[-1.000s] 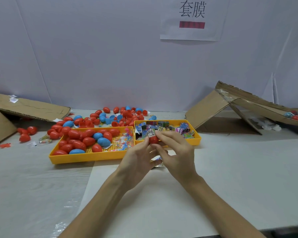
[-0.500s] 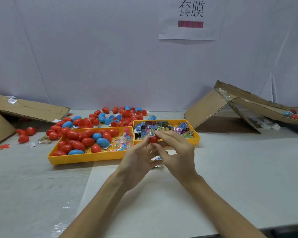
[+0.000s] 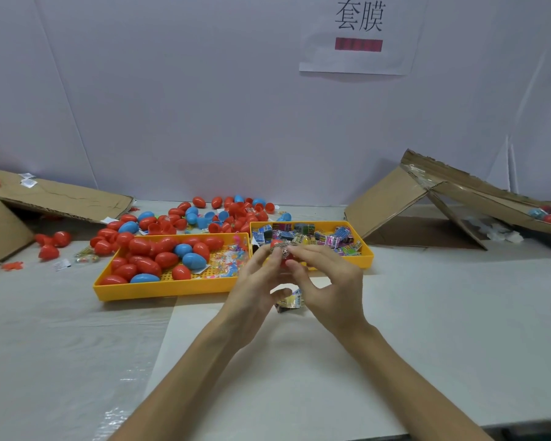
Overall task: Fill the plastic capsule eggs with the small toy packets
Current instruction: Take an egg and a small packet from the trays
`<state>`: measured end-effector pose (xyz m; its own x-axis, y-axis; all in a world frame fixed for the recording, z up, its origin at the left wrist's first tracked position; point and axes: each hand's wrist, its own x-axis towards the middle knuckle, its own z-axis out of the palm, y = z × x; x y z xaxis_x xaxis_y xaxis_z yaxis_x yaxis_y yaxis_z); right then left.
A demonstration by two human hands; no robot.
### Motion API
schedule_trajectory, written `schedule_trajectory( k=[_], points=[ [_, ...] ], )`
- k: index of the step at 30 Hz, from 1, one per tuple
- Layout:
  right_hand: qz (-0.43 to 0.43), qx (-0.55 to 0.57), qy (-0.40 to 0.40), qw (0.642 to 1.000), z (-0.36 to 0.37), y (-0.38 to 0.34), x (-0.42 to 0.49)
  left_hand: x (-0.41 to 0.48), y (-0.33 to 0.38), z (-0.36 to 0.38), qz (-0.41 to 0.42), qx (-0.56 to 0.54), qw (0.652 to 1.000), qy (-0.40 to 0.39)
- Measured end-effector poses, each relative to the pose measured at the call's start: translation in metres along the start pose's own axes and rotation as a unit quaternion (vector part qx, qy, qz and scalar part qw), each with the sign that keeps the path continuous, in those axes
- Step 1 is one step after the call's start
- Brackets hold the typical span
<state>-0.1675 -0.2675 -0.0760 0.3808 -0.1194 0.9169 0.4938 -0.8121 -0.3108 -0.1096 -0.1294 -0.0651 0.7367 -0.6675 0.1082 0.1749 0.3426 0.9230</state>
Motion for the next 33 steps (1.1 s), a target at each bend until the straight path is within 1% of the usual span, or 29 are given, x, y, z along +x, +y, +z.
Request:
schedule_trajectory(
  k=[7, 12, 15, 18, 20, 22, 24, 27, 33],
  points=[
    [0.023, -0.005, 0.007, 1.0, -0.001, 0.001, 0.001, 0.003, -0.003, -0.001, 0.032, 0.025, 0.999, 0.03],
    [-0.002, -0.03, -0.007, 1.0, -0.004, 0.003, 0.001, 0.003, -0.005, -0.002, 0.063, 0.061, 0.995, 0.043],
    [-0.014, -0.049, -0.016, 0.999, -0.005, 0.003, 0.0, 0.003, -0.005, -0.002, 0.082, 0.111, 0.989, 0.049],
    [-0.012, -0.053, -0.02, 0.998, -0.005, 0.003, 0.001, 0.003, -0.002, -0.003, 0.114, 0.18, 0.975, 0.056],
    [-0.005, -0.05, -0.015, 0.999, -0.004, 0.004, 0.0, 0.003, 0.001, -0.004, 0.122, 0.185, 0.974, 0.039],
    [0.007, -0.038, -0.003, 0.999, -0.004, 0.005, 0.001, 0.003, 0.003, -0.007, 0.123, 0.17, 0.978, 0.001],
    [0.015, -0.033, -0.001, 0.999, -0.005, 0.006, 0.001, 0.002, 0.005, -0.008, 0.135, 0.184, 0.973, -0.019],
    [0.02, -0.035, -0.01, 0.999, -0.005, 0.009, 0.001, 0.001, 0.005, -0.007, 0.149, 0.209, 0.966, -0.009],
    [0.014, -0.054, -0.018, 0.998, -0.006, 0.008, 0.001, 0.002, 0.003, -0.006, 0.151, 0.231, 0.961, 0.001]
  ],
)
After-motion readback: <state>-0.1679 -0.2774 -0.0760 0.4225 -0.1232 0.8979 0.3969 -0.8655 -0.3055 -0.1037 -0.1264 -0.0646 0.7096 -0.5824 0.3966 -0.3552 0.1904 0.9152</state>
